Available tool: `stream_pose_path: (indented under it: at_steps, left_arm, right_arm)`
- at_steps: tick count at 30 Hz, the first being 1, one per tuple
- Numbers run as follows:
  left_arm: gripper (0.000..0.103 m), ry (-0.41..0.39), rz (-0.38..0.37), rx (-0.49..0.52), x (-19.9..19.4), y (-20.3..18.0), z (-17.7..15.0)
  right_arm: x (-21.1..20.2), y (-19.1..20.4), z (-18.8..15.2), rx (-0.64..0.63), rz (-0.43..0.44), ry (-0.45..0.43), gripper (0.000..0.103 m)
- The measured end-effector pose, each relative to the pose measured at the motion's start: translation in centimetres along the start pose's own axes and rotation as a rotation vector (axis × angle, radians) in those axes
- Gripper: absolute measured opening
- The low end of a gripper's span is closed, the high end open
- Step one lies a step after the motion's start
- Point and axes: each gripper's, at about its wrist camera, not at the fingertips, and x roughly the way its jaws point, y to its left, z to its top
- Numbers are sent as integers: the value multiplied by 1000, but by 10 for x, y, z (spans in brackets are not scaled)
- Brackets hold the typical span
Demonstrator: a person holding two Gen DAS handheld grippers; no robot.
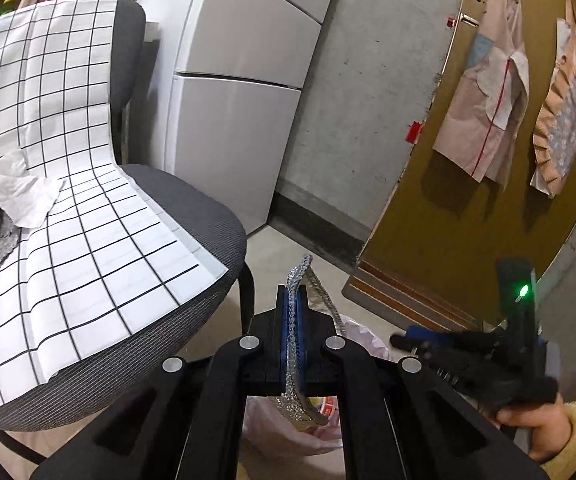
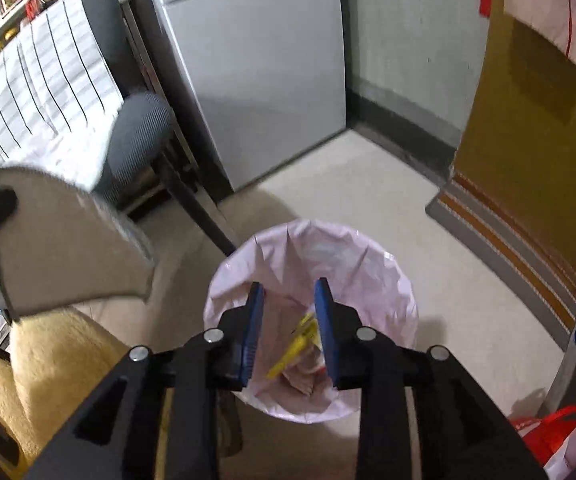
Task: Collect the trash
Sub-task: 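Carry yellow bag and grey strip to the pink bin and open both tools, then move both tools back over the chair toward the tissue and sponge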
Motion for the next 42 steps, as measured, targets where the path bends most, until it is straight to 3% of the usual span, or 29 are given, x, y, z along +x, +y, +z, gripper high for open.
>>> stream_pose_path:
  at_steps: [9, 20, 21, 23, 24, 26, 34, 42]
  left_arm:
    - [3, 40, -31, 13, 4, -5, -6]
    - [4, 117, -126, 82, 53, -45, 9]
    - [8, 134, -131, 88, 59, -48, 10]
    - [26, 188, -132, 98, 74, -54, 8]
    - [43, 206, -125, 96, 80, -55, 7]
    - [45, 208, -128, 78, 80, -51, 4]
    - [45, 153, -12, -6, 44, -7, 3]
    - [45, 105, 120, -84, -3, 33, -1]
  right_arm:
    - [-34, 9, 27, -19, 3, -138, 26]
    - [-52, -28, 34, 61, -5, -207, 28]
    - [-52, -32, 32, 67, -6, -209, 29]
    - [-52, -38, 32, 80, -10, -214, 30]
    - [-52, -41, 32, 84, -13, -214, 30]
    - [-50, -42, 31, 87, -14, -212, 31]
    - [-45, -24, 31, 51, 12, -196, 31]
    - [-55, 23, 34, -46, 70, -212, 36]
